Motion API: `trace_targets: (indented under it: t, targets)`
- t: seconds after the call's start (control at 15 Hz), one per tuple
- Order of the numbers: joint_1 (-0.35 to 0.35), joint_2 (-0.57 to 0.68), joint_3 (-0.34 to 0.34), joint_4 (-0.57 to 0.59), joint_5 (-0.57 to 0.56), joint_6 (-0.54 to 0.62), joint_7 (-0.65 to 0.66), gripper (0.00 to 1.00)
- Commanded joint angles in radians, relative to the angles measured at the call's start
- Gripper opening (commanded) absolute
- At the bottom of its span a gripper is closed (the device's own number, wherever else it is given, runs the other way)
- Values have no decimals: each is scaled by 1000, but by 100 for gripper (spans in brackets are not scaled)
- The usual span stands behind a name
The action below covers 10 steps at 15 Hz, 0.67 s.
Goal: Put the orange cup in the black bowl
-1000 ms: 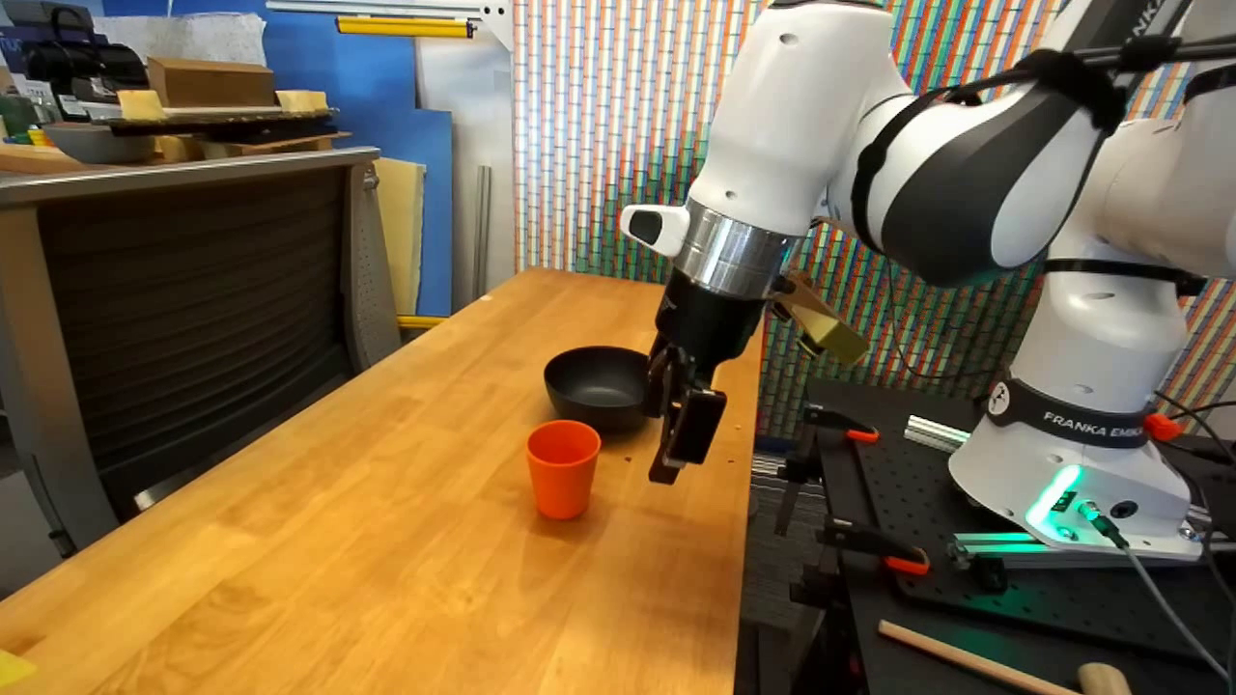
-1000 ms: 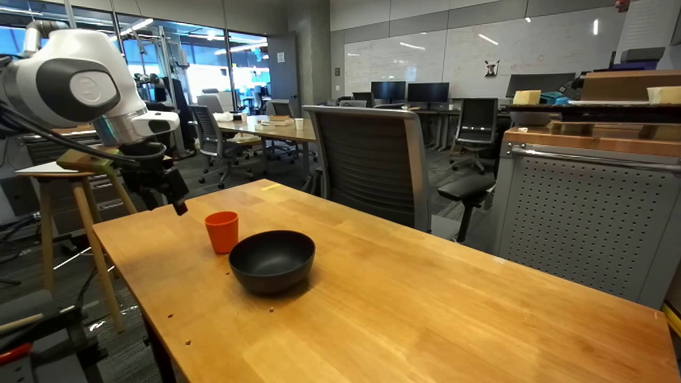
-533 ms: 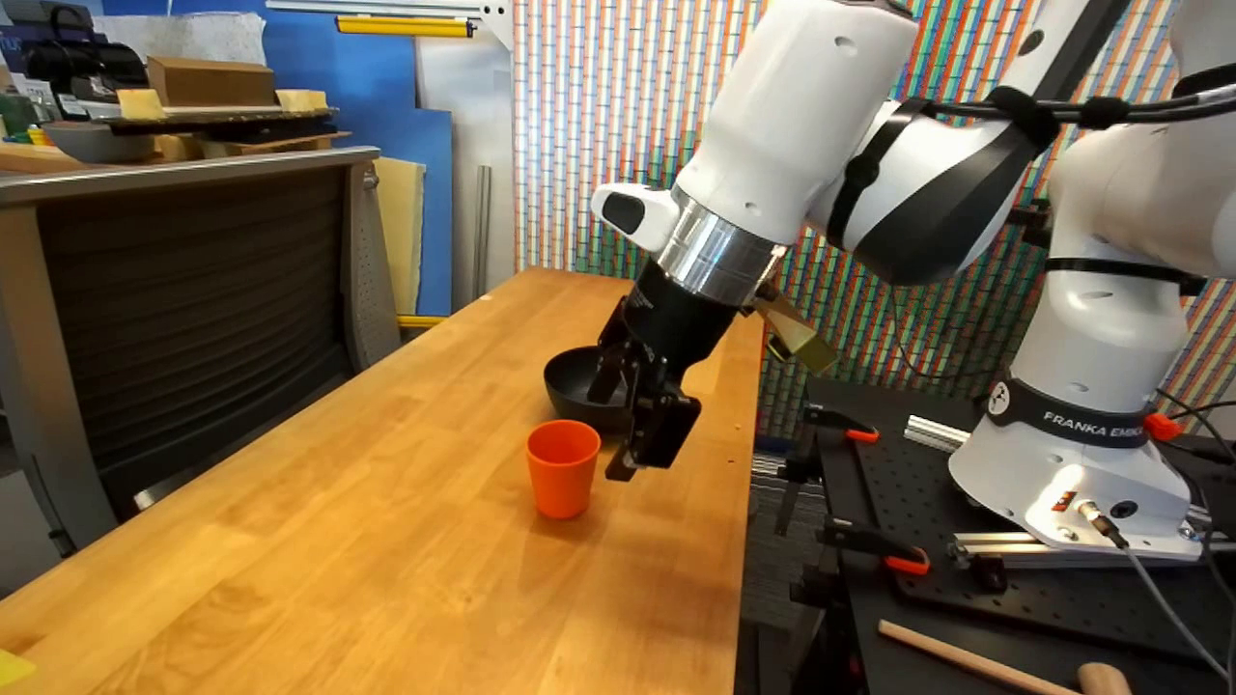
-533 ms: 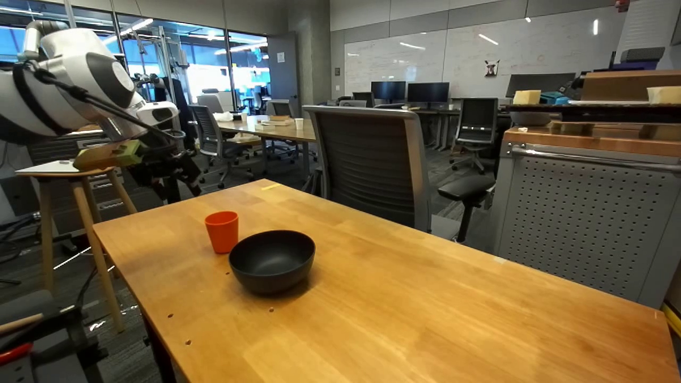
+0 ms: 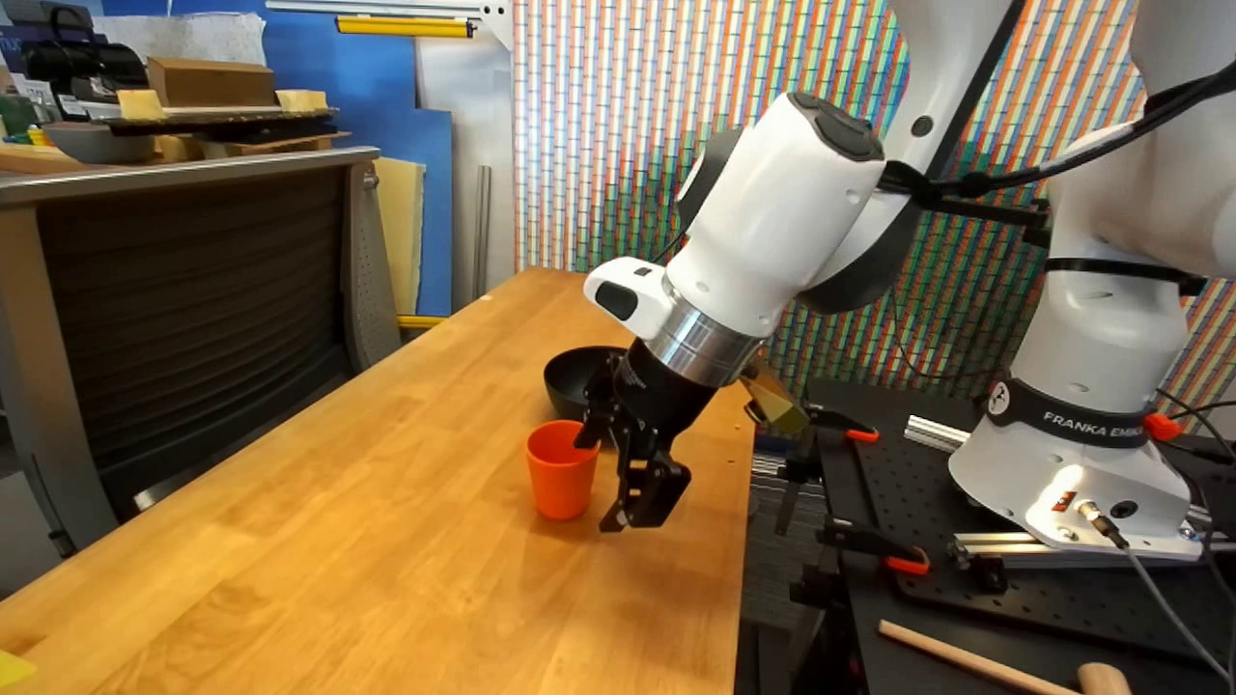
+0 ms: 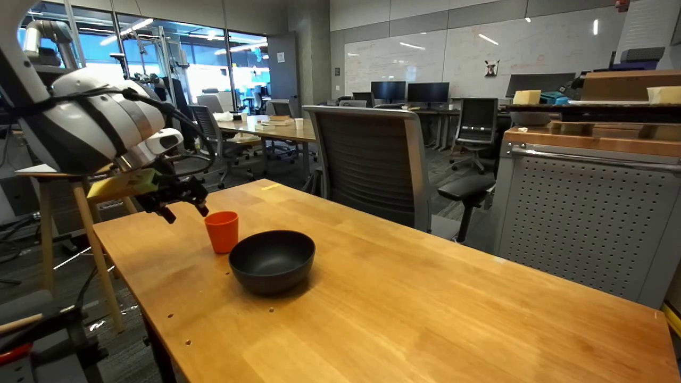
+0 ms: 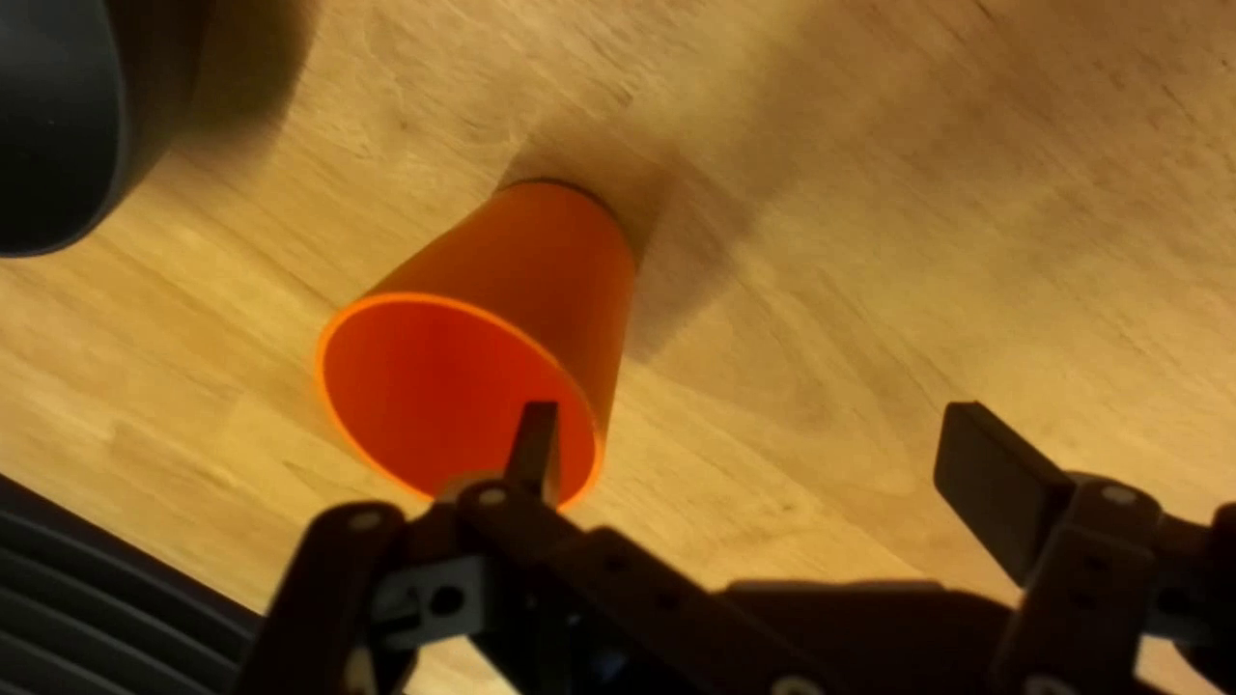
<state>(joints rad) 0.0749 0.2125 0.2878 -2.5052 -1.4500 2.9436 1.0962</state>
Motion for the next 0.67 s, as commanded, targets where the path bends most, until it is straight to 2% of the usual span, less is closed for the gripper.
trace_targets:
  t: [0.0, 0.07, 0.27, 0.6]
  targets:
    - [30, 124, -21, 129, -276, -4, 243, 75]
    - [31, 143, -14, 154, -354, -7, 304, 68]
    - [10, 212, 18, 205, -568, -47, 468, 42]
    - [-14, 218, 36, 215, -767, -130, 640, 6]
